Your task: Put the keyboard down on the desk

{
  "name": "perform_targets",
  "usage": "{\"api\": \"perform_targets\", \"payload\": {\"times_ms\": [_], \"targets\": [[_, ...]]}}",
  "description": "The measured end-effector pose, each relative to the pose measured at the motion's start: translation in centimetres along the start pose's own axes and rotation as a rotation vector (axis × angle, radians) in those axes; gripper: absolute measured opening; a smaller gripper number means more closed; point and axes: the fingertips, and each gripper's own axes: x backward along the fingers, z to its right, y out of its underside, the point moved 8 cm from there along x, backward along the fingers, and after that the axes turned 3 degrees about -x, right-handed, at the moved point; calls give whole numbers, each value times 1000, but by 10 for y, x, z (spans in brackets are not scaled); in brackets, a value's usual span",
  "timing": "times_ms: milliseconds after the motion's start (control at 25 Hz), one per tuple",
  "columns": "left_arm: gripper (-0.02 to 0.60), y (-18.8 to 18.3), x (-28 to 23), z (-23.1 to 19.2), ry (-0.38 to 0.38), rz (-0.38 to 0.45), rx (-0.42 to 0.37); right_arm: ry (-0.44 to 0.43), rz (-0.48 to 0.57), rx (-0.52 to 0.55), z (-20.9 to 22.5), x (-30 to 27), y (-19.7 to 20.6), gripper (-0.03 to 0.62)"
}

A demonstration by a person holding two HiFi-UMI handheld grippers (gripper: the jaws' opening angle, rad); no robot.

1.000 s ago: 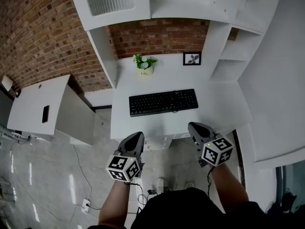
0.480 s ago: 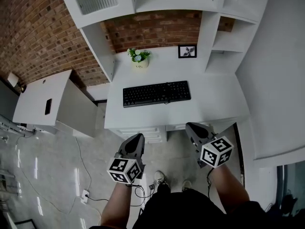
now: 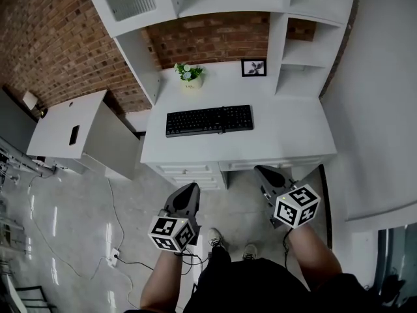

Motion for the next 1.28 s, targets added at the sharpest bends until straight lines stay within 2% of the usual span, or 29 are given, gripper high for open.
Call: {"api": "perform_targets", "payload": {"times_ms": [440, 1280], "targets": [[17, 14, 21, 47, -30, 24, 33, -30, -9, 11, 2, 48, 7, 17], [17, 13, 49, 66, -34, 62, 10, -58, 16, 34, -19, 73, 13, 17]]}}
